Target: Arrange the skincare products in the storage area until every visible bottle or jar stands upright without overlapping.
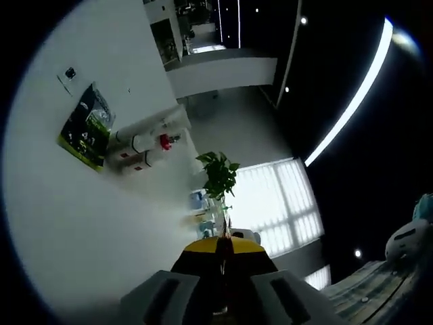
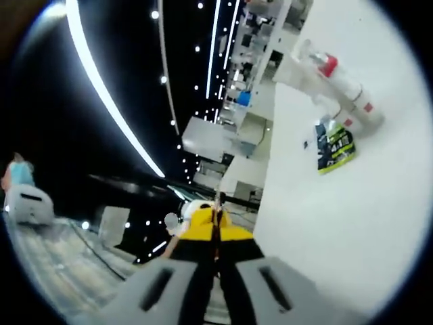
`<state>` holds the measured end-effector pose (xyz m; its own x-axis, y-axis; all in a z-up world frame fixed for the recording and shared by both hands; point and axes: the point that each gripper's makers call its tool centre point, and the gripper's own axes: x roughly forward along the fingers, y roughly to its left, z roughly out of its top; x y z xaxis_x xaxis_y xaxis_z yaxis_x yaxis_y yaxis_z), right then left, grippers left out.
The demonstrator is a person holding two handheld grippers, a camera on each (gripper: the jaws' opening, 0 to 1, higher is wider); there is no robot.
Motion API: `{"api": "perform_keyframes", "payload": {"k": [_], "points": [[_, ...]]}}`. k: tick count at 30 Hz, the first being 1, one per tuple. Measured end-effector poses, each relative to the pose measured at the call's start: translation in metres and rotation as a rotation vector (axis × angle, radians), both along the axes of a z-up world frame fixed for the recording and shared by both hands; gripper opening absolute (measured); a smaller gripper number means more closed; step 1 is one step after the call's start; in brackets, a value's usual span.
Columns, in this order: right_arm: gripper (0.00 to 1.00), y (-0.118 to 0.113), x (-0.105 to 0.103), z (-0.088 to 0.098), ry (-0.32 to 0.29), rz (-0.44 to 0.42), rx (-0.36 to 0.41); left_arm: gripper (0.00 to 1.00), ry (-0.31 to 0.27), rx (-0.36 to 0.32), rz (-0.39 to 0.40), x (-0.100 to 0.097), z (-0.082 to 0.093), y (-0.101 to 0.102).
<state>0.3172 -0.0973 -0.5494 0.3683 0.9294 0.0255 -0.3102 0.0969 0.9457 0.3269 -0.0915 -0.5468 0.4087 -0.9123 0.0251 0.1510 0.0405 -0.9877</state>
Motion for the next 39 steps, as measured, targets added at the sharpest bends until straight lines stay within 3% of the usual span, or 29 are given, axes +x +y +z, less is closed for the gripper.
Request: {"api": "perform_keyframes", "payload": {"k": [13, 21, 26, 32, 35, 39], "points": [[0.02, 0.008, -0.003, 0.011, -0.030, 0.037, 0.005, 0.00, -0.022, 0.000, 0.015, 0.001, 0.012, 0.010], [0.01, -0.002, -0.001, 0.020, -0.035, 0.002, 0.009, 0.00, -0.049, 0.040, -0.044, -0.015, 0.014, 0.001], [0.00, -0.010, -0.009, 0.013, -0.044, 0.004, -0.039, 0.02, -0.038, 0.058, -0.049, -0.021, 0.008, -0.007], [0.00, -0.022, 0.002, 0.011, -0.003, -0.091, -0.007, 0.08, -0.017, 0.081, -0.111, -0.031, 0.001, -0.010], [0.00, -0.022, 0.003, 0.013, 0.007, -0.085, 0.005, 0.02, -0.005, 0.084, -0.164, -0.040, 0.000, -0.014], [0.00, -0.021, 0.001, 0.015, -0.003, -0.082, 0.005, 0.01, -0.011, 0.077, -0.158, -0.039, 0.002, -0.011]]}}
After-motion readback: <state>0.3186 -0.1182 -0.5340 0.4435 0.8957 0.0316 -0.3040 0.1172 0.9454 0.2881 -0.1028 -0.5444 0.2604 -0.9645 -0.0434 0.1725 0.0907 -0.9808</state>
